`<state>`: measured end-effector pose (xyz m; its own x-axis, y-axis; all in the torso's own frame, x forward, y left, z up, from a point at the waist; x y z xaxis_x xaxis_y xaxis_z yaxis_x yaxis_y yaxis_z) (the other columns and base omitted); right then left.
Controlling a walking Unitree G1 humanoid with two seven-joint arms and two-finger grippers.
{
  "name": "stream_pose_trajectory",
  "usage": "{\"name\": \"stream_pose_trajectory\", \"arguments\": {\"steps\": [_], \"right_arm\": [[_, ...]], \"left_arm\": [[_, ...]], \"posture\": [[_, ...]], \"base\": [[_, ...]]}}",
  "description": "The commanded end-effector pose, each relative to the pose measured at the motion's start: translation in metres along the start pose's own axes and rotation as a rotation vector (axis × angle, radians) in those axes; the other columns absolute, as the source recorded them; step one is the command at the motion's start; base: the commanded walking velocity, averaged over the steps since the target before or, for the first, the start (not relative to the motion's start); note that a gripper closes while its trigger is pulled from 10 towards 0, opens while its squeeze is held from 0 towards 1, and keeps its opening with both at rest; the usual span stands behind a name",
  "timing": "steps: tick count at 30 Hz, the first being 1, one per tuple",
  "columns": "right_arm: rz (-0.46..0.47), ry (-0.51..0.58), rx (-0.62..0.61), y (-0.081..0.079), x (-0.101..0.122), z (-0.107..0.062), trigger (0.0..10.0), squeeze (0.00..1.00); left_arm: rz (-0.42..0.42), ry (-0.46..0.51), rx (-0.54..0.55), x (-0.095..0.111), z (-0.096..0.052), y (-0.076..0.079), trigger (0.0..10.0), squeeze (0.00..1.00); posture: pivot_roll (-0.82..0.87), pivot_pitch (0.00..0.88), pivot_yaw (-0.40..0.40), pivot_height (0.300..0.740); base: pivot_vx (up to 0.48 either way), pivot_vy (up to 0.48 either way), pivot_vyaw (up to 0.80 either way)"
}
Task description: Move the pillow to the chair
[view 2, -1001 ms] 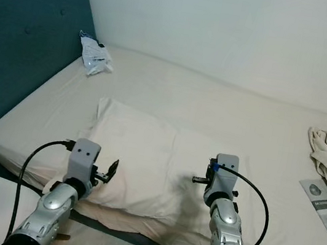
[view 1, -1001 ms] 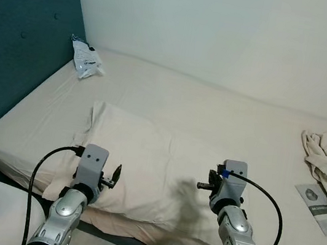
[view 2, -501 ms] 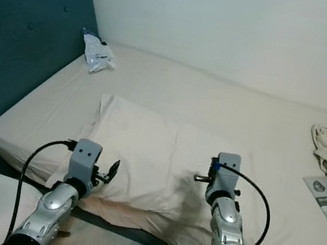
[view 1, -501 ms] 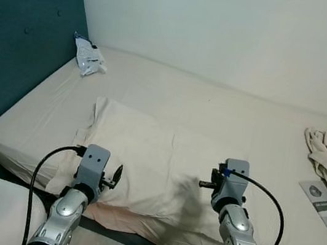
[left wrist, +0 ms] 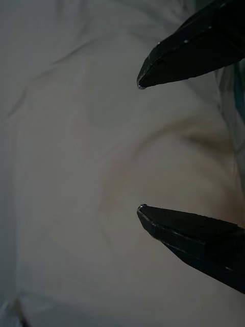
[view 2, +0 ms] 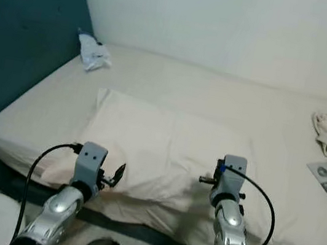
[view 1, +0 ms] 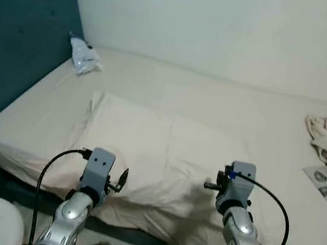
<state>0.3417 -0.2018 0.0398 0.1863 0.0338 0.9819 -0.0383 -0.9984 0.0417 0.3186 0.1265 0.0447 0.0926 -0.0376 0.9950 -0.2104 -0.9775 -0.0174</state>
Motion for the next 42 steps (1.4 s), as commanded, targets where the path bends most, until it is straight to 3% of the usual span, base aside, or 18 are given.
{"name": "stream_pose_trajectory", "arguments": {"steps": [1, 14, 20, 22, 23, 24, 25, 26, 30, 31, 33, 34, 36, 37, 42], "right_arm": [[0.005, -0.014, -0.006, 0.001, -0.004, -0.002, 10.0, 0.00], [-0.003, 0.016, -0.006, 0.006, 0.001, -0.003, 10.0, 0.00], [-0.037, 0.085, 0.029, 0.015, 0.021, 0.001, 10.0, 0.00], [-0.030, 0.116, 0.024, 0.029, 0.034, 0.004, 10.0, 0.00], [-0.030, 0.116, 0.024, 0.029, 0.034, 0.004, 10.0, 0.00], [-0.009, 0.133, 0.012, 0.040, 0.040, 0.005, 10.0, 0.22], [-0.001, 0.139, 0.005, 0.045, 0.043, 0.005, 10.0, 0.22], [0.009, 0.153, -0.003, 0.053, 0.046, 0.004, 10.0, 1.00], [0.024, 0.160, -0.009, 0.069, 0.051, 0.002, 10.0, 1.00], [0.051, 0.153, -0.010, 0.076, 0.051, 0.002, 10.0, 1.00], [0.072, 0.150, -0.011, 0.080, 0.051, 0.002, 10.0, 1.00], [0.140, 0.135, -0.003, 0.089, 0.051, 0.001, 10.0, 1.00], [0.206, 0.138, -0.006, 0.095, 0.052, 0.001, 10.0, 1.00], [0.245, 0.134, -0.028, 0.101, 0.051, 0.000, 10.0, 1.00], [0.334, 0.057, -0.116, 0.118, 0.037, -0.003, 10.0, 1.00]], "left_arm": [[0.012, -0.027, -0.008, -0.005, -0.001, 0.000, 10.0, 0.00], [0.017, -0.015, -0.009, -0.003, -0.002, -0.001, 10.0, 0.00], [-0.014, 0.056, 0.024, 0.012, -0.002, -0.017, 10.0, 0.00], [-0.013, 0.051, 0.039, 0.016, -0.001, -0.035, 10.0, 0.00], [-0.013, 0.051, 0.039, 0.016, -0.001, -0.035, 10.0, 0.00], [-0.031, 0.049, 0.064, 0.019, -0.002, -0.049, 10.0, 0.00], [-0.040, 0.050, 0.078, 0.020, -0.002, -0.055, 10.0, 0.00], [-0.053, 0.057, 0.097, 0.023, -0.003, -0.065, 10.0, 0.00], [-0.084, 0.061, 0.117, 0.029, -0.007, -0.087, 10.0, 0.00], [-0.077, 0.043, 0.104, 0.028, -0.009, -0.094, 10.0, 0.38], [-0.070, 0.030, 0.095, 0.028, -0.010, -0.098, 10.0, 0.38], [-0.068, -0.011, 0.069, 0.026, -0.012, -0.107, 10.0, 0.13], [-0.090, -0.048, 0.054, 0.023, -0.012, -0.112, 10.0, 0.13], [-0.109, -0.061, 0.062, 0.022, -0.012, -0.117, 10.0, 0.00], [-0.140, -0.126, 0.051, 0.016, -0.008, -0.119, 10.0, 0.00]], "posture": [[-0.02, 0.108, 0.046, 0.621], [-0.02, 0.119, 0.045, 0.592], [-0.01, 0.133, 0.041, 0.592], [-0.01, 0.148, 0.041, 0.592], [-0.01, 0.148, 0.041, 0.592], [-0.01, 0.157, 0.042, 0.592], [-0.01, 0.157, 0.042, 0.592], [0.00, 0.162, 0.044, 0.592], [0.00, 0.170, 0.044, 0.592], [0.01, 0.174, 0.044, 0.592], [0.01, 0.174, 0.044, 0.592], [0.02, 0.176, 0.045, 0.592], [0.02, 0.176, 0.046, 0.592], [0.02, 0.172, 0.048, 0.592], [0.03, 0.171, 0.054, 0.592]], "base": [[0.000, 0.000, 0.00], [0.000, 0.000, 0.00], [0.000, 0.000, 0.00], [0.000, 0.000, 0.00], [0.000, 0.000, 0.00], [0.000, 0.000, 0.00], [0.000, 0.000, 0.00], [0.000, 0.000, 0.00], [0.000, 0.000, 0.00], [0.000, 0.000, 0.00], [0.000, 0.000, 0.00], [0.000, 0.000, 0.00], [0.000, 0.000, 0.00], [0.000, 0.000, 0.00], [0.000, 0.000, 0.00]]}}
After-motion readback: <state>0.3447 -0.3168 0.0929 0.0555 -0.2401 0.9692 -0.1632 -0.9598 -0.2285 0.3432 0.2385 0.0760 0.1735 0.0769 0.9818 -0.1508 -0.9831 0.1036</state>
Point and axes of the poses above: a point about 5 cm out from each wrist's last joint towards the gripper, its own z axis pointing out of the wrist towards the gripper, its own x axis along the axis of the wrist's last joint, y = z × x, the point moved 3 cm from there along z, pointing out of the wrist towards the gripper, and after that the axes turned 3 degrees about -z, right-handed, at the moved point
